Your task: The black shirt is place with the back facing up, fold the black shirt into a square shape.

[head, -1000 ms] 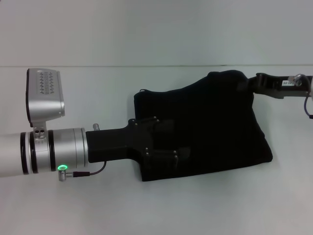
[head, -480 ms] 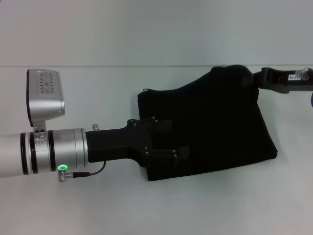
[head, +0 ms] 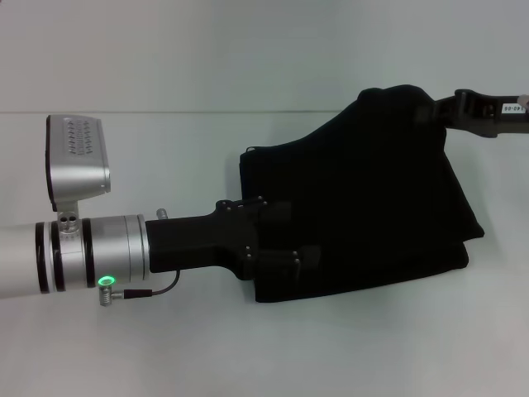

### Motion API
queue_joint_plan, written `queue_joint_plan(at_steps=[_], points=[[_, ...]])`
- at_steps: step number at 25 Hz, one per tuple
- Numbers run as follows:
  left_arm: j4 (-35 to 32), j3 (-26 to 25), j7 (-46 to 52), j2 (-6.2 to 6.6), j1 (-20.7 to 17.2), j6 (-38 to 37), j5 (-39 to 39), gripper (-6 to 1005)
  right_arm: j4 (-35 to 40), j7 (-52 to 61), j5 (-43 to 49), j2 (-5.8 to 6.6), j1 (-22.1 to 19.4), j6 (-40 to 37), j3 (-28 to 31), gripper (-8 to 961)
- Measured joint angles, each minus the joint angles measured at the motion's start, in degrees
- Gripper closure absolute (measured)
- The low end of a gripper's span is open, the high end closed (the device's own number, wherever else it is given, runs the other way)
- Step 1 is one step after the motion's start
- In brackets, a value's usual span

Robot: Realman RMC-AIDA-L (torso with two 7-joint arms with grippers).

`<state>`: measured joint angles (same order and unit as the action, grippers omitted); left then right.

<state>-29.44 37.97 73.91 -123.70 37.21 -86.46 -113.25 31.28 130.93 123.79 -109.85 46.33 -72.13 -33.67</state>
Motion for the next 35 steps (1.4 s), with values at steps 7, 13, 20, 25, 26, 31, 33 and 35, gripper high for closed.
queue_joint_plan(at_steps=[7, 13, 20, 25, 26, 31, 33, 35], points=[[0.0, 0.0, 0.4, -0.05, -0.2, 0.0, 0.0, 91, -2.3, -0.1, 0.3, -0.01, -1.2, 3.9, -1.0, 919], [0.0, 0.0, 0.9, -0.14, -0.2, 0.2, -0.1, 91, -5.2, -0.5, 0.5, -0.18, -1.4, 10.2, -3.2, 919], [0.0, 0.0, 1.5, -0.14, -0.2, 2.4, 0.0, 91, -5.3, -0.6, 0.5, -0.72, -2.0, 16.7, -4.7, 843], [0.0, 0.0, 4.9, -0.16, 0.7, 6.0, 0.5, 90, -4.8, -0.6, -0.1, -0.13, -2.6, 18.0, -3.6, 577], [0.0, -0.1, 9.2, -0.21, 2.0, 10.4, 1.6, 90, -3.8, -0.7, -0.8, 0.45, -2.6, 15.0, -3.2, 555], [0.0, -0.1, 14.2, -0.21, 3.5, 14.9, 2.7, 90, -2.3, -0.9, -1.9, 0.68, -3.1, 11.0, -3.1, 446], [0.0, 0.1, 19.4, -0.09, 5.0, 20.1, 3.5, 90, -1.7, -1.3, -2.3, 0.7, -3.5, 9.1, -3.0, 403], [0.2, 0.7, 23.9, 0.13, 6.2, 24.9, 3.5, 90, -1.6, -1.6, -2.4, 0.7, -3.8, 8.3, -2.7, 347]])
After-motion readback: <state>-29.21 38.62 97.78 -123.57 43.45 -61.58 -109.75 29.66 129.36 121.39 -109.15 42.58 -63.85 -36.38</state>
